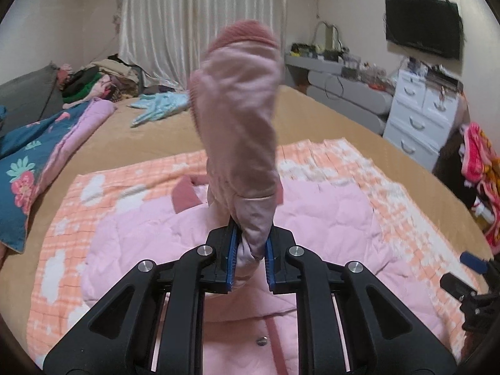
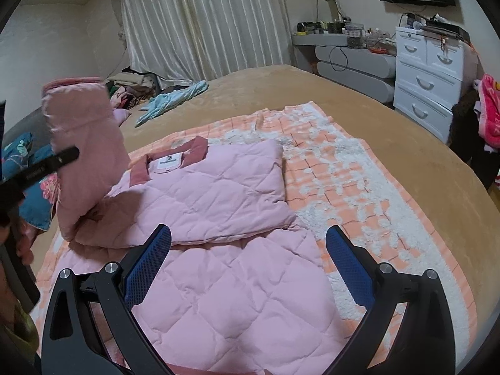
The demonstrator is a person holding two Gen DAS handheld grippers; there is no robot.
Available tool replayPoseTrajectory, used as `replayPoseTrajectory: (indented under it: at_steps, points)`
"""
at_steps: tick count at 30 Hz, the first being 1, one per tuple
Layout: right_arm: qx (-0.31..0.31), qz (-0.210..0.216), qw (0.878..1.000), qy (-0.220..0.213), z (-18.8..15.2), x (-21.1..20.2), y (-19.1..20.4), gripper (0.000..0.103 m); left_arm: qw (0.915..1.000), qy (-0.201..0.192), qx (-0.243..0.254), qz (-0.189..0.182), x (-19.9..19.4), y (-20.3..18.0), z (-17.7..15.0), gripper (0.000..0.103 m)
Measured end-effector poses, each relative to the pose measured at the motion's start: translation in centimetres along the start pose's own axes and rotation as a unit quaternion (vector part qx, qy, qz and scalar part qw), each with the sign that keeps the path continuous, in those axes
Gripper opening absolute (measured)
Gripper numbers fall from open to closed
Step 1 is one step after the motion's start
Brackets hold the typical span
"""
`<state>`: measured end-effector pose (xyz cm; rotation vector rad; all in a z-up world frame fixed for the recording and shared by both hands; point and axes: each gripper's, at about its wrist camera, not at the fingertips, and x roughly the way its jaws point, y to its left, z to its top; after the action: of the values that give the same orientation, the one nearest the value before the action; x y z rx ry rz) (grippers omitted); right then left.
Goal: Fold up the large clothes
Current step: 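Lift the sleeve with the left tool, fold it across the jacket body, release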
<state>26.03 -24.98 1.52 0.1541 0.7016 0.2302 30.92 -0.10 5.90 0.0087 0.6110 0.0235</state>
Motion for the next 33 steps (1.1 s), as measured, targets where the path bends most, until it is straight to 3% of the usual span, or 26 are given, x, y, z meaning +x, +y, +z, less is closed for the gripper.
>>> replayPoseTrajectory:
  at_steps: [16,19,20,21,23,25,27,33]
  points:
    - [0.033,-0.014,0.999,0.011,-0.7,1.6,-2.8,0.099,0.9917,0.069,0.109,0.004,6.0,-6.1,-5.2,0.011]
    - [0.037,-0.017,0.999,0.013,-0.8,1.8,-3.2,0.099,0.9867,0.086,0.138,0.005,6.7,-7.0,-6.3,0.020]
    - [0.039,-0.017,0.999,0.014,-0.8,1.8,-3.3,0.099,0.9849,0.091,0.147,0.002,6.7,-7.3,-6.6,0.028]
    - [0.040,-0.017,0.999,0.015,-0.8,1.9,-3.4,0.099,0.9835,0.098,0.153,-0.004,6.7,-7.5,-6.9,0.049]
    - [0.042,-0.019,0.999,0.017,-0.9,2.0,-3.5,0.099,0.9812,0.110,0.156,-0.029,6.6,-7.8,-7.5,0.070]
    - [0.041,-0.020,0.999,0.019,-0.9,2.1,-3.5,0.099,0.9765,0.119,0.175,-0.042,6.1,-8.5,-8.2,0.071]
    - [0.039,-0.020,0.999,0.020,-1.0,2.1,-3.4,0.099,0.9731,0.126,0.181,-0.066,5.5,-8.6,-8.8,0.081]
    - [0.028,-0.009,0.999,0.026,-0.8,2.6,-2.1,0.099,0.9777,0.138,0.113,-0.110,3.0,-4.5,-8.7,0.094]
